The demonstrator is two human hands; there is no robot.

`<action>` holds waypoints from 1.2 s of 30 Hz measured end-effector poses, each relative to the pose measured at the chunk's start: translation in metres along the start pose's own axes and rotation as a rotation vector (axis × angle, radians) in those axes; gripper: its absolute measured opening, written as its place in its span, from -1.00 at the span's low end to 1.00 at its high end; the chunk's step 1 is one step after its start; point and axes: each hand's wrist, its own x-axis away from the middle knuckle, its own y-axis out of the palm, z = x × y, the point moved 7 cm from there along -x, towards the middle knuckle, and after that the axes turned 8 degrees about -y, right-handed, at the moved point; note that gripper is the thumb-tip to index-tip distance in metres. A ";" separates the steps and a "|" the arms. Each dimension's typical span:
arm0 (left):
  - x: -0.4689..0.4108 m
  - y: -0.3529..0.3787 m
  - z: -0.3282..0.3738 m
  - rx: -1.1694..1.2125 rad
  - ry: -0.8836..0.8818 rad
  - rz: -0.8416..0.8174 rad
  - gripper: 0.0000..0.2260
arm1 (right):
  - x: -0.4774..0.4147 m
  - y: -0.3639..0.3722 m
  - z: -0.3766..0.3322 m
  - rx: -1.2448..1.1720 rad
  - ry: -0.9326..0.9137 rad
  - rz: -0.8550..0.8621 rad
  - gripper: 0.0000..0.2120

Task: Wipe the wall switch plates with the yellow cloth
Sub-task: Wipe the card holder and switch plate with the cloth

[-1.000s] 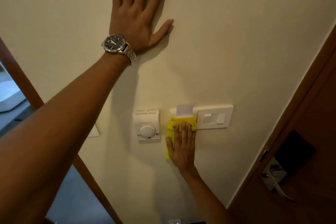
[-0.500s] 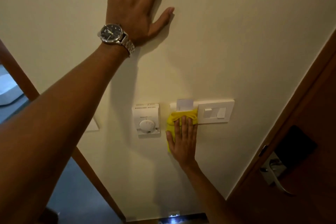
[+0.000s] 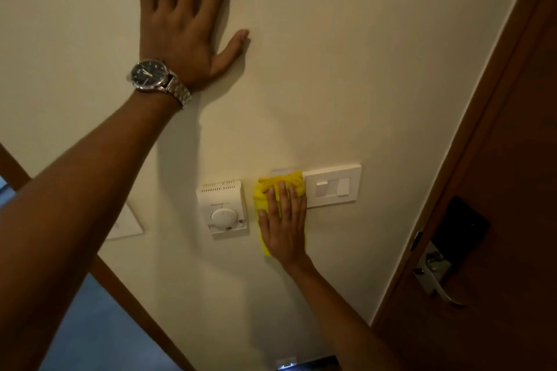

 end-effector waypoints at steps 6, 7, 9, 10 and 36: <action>-0.001 0.002 -0.003 -0.005 0.015 0.027 -0.31 | 0.018 0.001 -0.006 0.041 -0.018 -0.009 -0.25; -0.002 0.001 -0.002 -0.005 0.026 0.032 -0.31 | 0.017 0.001 -0.004 0.051 -0.026 -0.002 -0.25; -0.002 0.002 -0.001 -0.009 0.031 0.038 -0.31 | 0.000 0.000 0.000 0.034 -0.012 0.041 -0.31; -0.001 0.004 -0.001 -0.014 0.025 0.041 -0.31 | -0.009 0.000 0.000 0.014 0.013 0.057 -0.34; -0.005 -0.001 -0.002 -0.027 -0.001 0.047 -0.33 | 0.033 0.011 0.012 0.072 -0.063 0.004 -0.35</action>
